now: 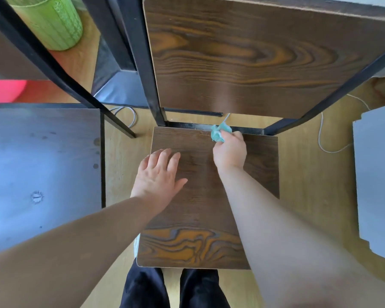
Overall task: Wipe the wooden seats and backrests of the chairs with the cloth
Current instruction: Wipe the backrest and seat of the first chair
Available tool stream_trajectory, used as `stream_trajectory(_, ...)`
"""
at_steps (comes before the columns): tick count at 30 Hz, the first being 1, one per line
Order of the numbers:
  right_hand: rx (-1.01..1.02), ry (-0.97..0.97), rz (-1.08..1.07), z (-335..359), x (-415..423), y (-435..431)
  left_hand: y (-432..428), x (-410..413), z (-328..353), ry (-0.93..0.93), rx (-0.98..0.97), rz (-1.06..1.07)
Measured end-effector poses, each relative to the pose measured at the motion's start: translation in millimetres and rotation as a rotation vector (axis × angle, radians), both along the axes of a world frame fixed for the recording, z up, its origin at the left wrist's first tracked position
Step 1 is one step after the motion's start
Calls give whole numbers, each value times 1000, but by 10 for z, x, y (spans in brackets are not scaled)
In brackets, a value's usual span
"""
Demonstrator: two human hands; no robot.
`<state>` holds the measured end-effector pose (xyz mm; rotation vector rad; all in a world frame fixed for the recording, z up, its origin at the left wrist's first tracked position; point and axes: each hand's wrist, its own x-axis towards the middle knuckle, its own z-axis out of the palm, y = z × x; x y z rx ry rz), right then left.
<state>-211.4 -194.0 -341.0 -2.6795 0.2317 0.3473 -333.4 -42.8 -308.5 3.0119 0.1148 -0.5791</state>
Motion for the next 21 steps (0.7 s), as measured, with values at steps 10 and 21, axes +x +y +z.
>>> stream_trajectory(10,115,62,239,-25,-444,1118,777,-372,-31,-29,15,136)
stream_trajectory(21,411,25,-76,678,-662,681,874,-513,353,-58,30,110)
